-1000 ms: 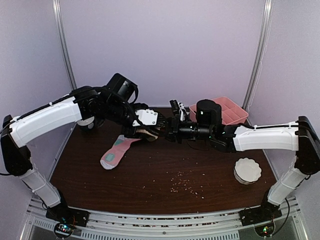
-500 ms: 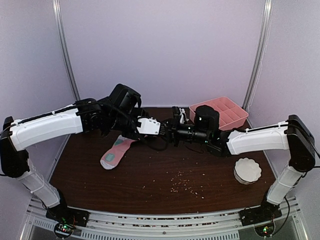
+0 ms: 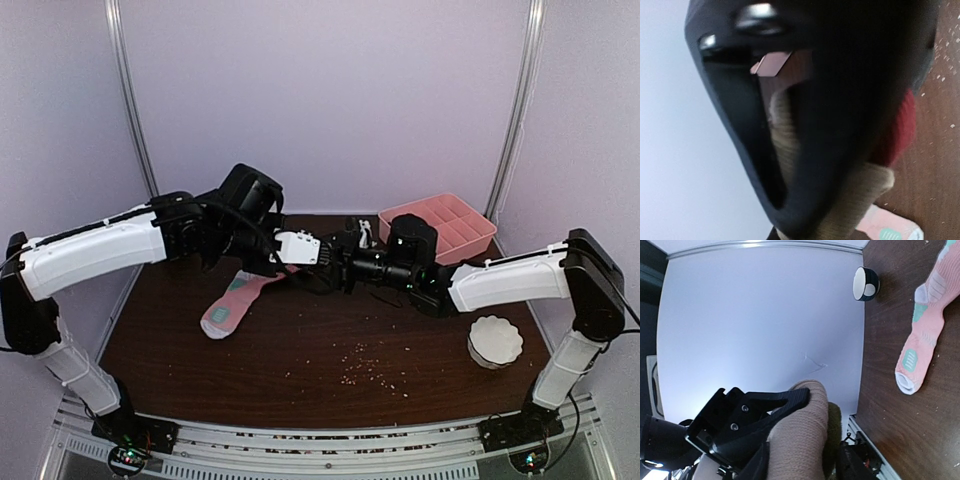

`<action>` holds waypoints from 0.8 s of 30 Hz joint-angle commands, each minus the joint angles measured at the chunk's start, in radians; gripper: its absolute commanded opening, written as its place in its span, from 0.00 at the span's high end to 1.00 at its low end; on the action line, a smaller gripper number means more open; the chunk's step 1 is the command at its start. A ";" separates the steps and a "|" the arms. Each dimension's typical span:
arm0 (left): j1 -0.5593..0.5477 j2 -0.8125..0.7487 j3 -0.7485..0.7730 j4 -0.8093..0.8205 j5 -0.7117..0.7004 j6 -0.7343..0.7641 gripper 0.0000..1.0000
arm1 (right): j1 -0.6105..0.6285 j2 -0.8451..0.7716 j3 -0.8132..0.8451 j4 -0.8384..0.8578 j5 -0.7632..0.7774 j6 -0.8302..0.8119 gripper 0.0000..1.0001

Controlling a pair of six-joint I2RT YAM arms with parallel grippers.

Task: Roll the socks
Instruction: Pass from the right arm to the left, then move the storage box to the center of the board.

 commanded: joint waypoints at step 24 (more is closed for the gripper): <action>0.294 0.392 0.671 -0.867 1.414 -0.405 1.00 | 0.073 -0.321 0.148 -0.658 0.099 -1.245 0.01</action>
